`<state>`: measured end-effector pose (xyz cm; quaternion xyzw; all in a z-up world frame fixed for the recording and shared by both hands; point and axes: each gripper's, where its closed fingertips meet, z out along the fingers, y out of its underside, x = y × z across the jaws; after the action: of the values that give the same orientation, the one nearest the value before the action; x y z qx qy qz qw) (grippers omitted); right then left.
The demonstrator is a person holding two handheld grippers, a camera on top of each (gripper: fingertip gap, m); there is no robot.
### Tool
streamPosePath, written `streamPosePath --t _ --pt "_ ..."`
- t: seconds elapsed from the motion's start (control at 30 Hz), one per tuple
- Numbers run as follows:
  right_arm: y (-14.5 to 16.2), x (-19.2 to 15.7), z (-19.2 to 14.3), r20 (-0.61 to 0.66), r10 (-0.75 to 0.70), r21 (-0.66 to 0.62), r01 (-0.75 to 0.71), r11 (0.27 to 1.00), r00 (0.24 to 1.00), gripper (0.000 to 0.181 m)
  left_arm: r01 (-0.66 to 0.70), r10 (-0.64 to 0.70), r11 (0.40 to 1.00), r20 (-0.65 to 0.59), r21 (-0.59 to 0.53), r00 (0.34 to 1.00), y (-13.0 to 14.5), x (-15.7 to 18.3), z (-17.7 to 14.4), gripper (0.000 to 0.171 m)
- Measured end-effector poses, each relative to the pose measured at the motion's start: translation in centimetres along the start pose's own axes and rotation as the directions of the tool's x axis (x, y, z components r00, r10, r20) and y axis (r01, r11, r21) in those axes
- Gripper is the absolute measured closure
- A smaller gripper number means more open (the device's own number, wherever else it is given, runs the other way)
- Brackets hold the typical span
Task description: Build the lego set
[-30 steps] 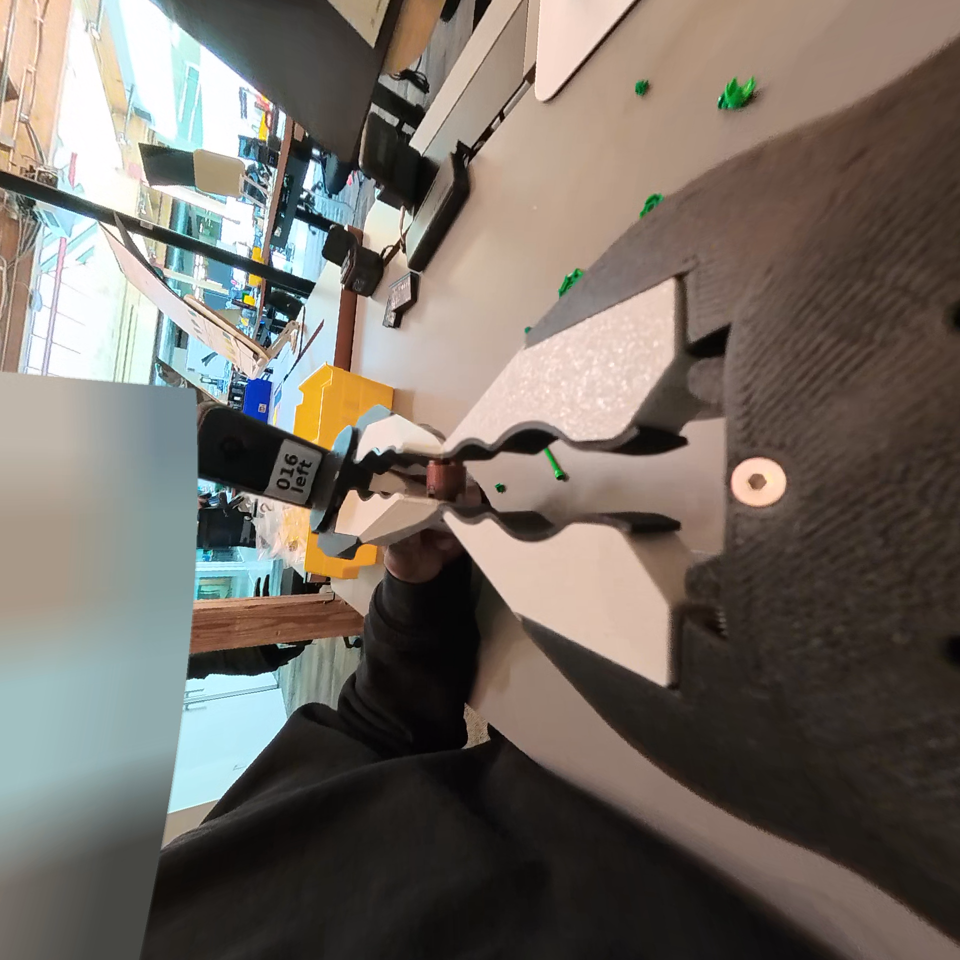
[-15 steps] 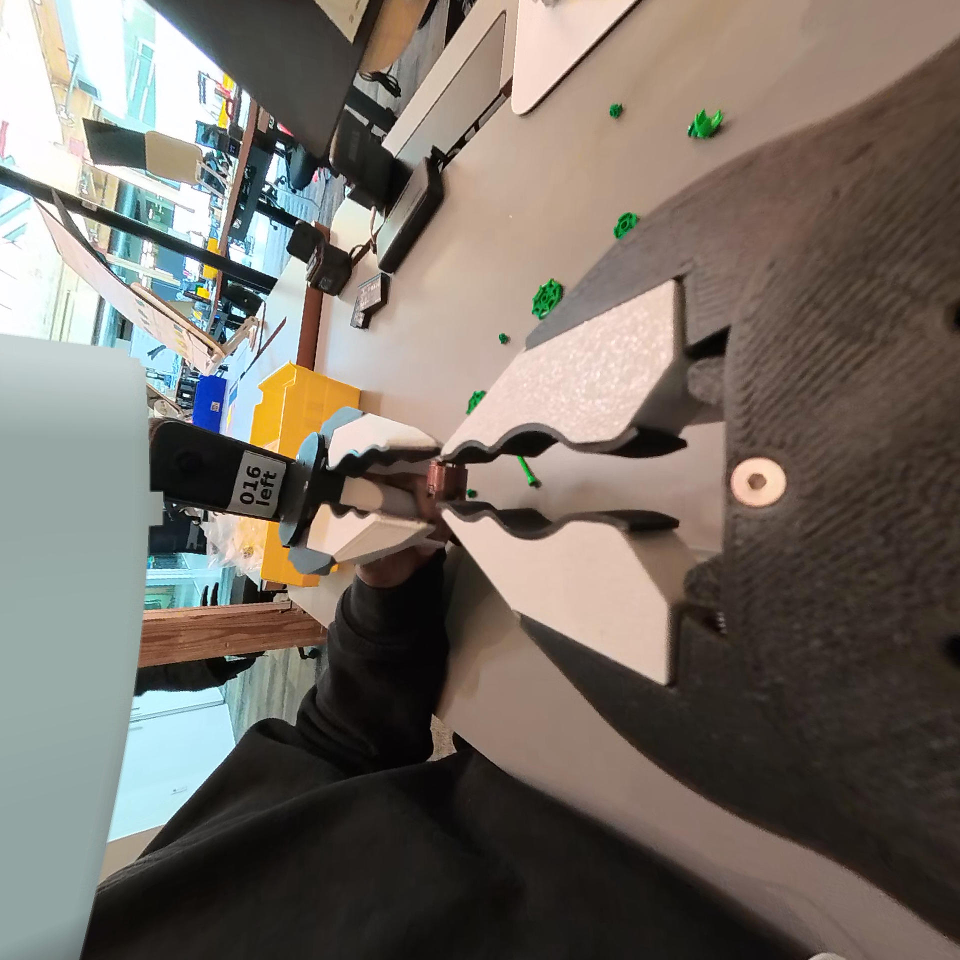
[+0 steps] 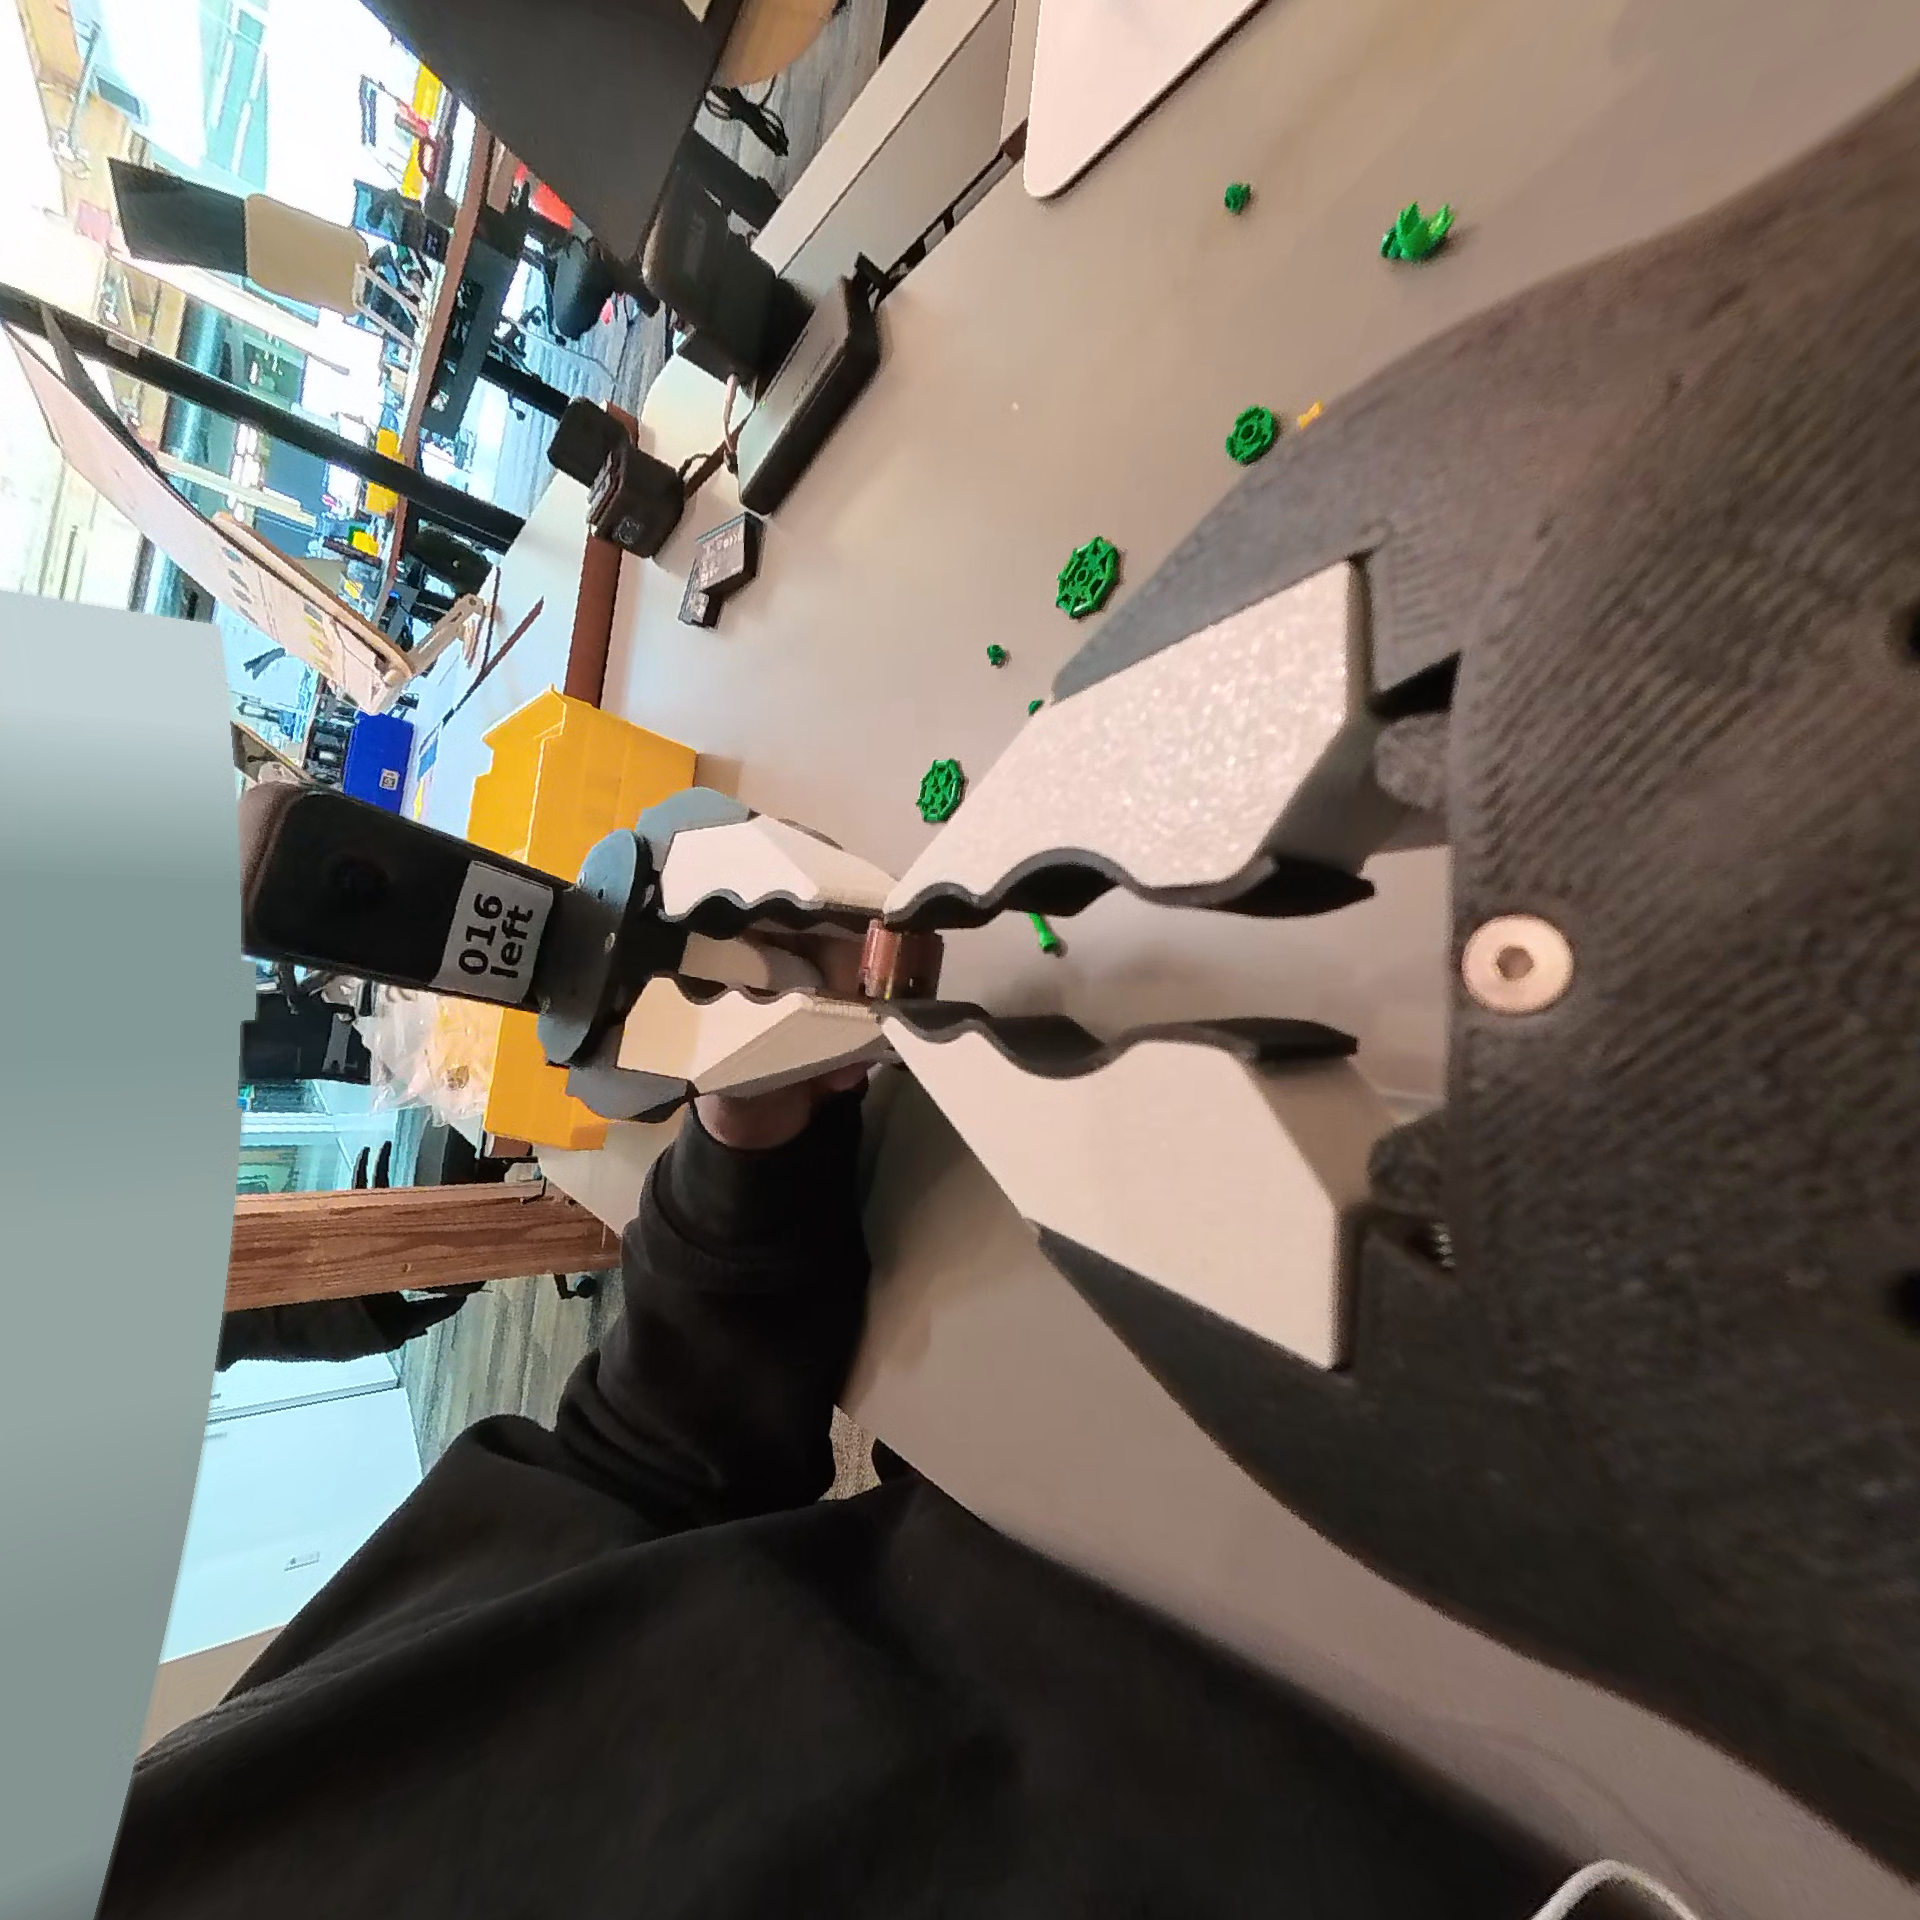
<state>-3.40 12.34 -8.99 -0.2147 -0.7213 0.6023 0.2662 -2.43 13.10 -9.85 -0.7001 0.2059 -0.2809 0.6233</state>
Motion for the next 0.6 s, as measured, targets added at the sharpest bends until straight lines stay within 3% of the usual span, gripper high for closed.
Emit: streamPosePath --t 0.37,0.53,0.6 --pt "0.0 0.7 -0.1 -0.056 -0.003 -0.031 0.002 1.000 0.998 0.171 0.012 -0.011 1.000 0.057 -0.006 0.998 -0.1 -0.6 0.1 0.160" --pt "-0.6 1.5 0.0 -0.096 0.031 0.078 -0.023 0.997 0.995 0.170 0.059 -0.063 0.996 0.057 0.068 0.996 -0.8 -1.2 -0.3 0.161" --pt "-0.6 1.8 -0.3 -0.110 0.029 0.086 -0.019 0.996 0.994 0.152 0.068 -0.073 0.993 0.048 0.097 0.996 -1.1 -1.3 -0.6 0.161"
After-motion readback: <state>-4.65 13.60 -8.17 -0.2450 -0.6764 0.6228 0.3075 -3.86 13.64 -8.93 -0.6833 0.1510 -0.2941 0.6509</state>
